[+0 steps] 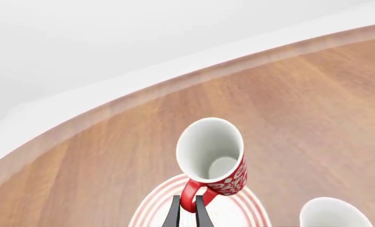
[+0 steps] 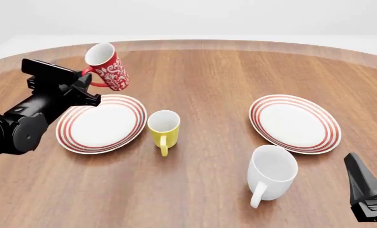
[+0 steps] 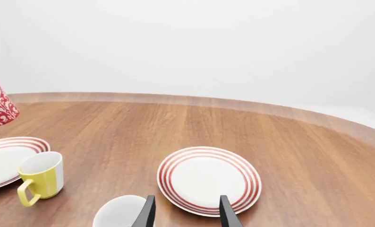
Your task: Put the red mug on the left plate.
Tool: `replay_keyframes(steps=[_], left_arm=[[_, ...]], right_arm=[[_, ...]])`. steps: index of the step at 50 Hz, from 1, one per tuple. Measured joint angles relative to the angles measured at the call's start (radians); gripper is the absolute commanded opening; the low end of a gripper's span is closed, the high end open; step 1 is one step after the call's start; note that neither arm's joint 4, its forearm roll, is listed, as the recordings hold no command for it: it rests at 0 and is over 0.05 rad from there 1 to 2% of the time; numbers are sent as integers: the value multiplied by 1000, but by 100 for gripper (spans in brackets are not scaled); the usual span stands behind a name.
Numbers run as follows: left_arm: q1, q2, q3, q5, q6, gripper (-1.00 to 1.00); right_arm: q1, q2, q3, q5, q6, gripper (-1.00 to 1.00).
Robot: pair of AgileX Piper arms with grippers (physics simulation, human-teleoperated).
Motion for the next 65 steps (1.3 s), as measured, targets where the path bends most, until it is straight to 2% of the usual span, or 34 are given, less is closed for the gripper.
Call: replay_keyframes(steps=[65], left_arm=[[102, 78, 67, -106, 56, -100]], right_arm=[[7, 0, 3, 2, -5, 100]])
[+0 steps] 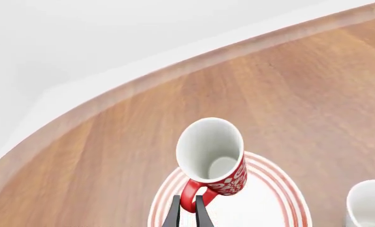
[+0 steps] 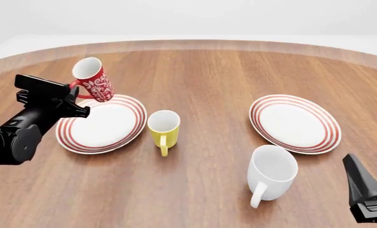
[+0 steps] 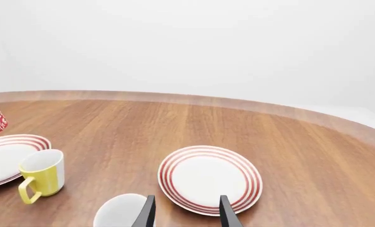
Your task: Put the red mug on the left plate.
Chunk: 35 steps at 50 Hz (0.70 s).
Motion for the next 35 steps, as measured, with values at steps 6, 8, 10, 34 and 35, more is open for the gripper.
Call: replay_keyframes(steps=[6, 8, 10, 34, 35], left_arm=[[8, 8, 9, -8, 6, -100], [10, 12, 11, -11, 7, -100], [12, 15, 14, -14, 9, -100], [34, 66, 51, -69, 32, -100], [34, 68, 52, -71, 32, -100]], right_arm=[[0, 0, 0, 0, 0, 100], [0, 0, 0, 0, 0, 100], [0, 0, 0, 0, 0, 100], [1, 0, 0, 0, 0, 100], [1, 0, 0, -1, 0, 100]])
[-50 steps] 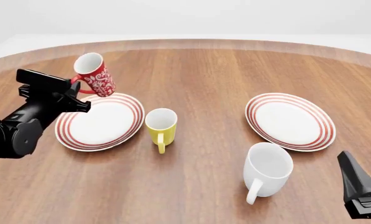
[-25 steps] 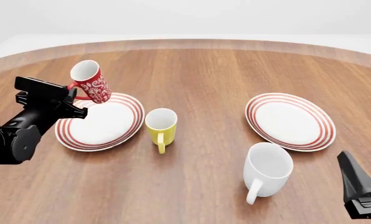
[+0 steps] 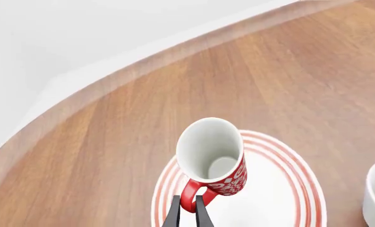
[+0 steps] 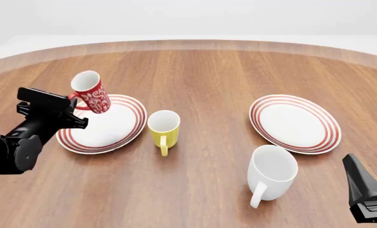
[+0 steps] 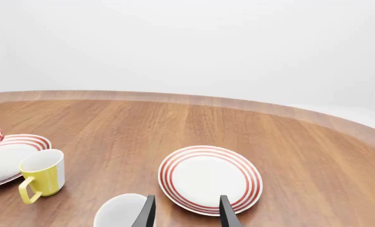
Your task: Put the red mug on the left plate.
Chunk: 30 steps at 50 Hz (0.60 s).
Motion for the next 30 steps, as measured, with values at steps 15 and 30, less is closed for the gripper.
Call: replay_keyframes(steps=[15, 30], left_arm=[[4, 43, 13, -34, 7, -100], [10, 74, 14, -54, 11, -100]], right_arm=[[0, 0, 0, -1, 0, 100], [0, 0, -1, 0, -1, 100]])
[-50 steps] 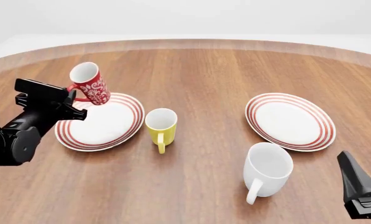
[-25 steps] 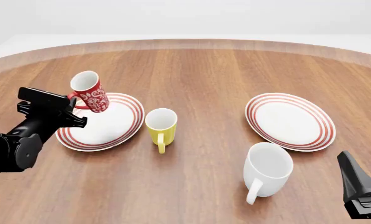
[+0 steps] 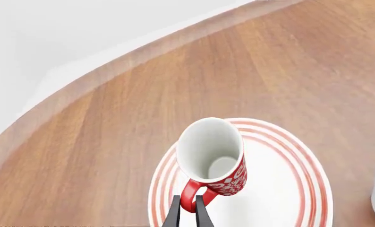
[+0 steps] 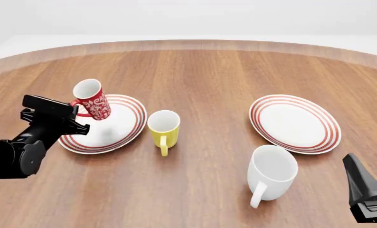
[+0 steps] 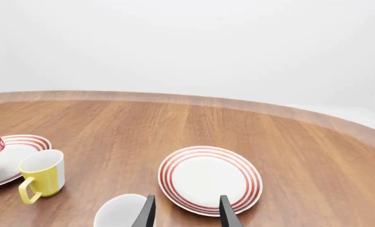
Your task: Put the red mug on the left plate.
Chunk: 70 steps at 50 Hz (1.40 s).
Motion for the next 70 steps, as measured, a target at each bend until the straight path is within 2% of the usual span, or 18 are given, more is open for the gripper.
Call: replay_keyframes(steps=[70], left_arm=[[10, 94, 0, -63, -2, -100]], right_arm=[[0, 0, 0, 1, 0, 100]])
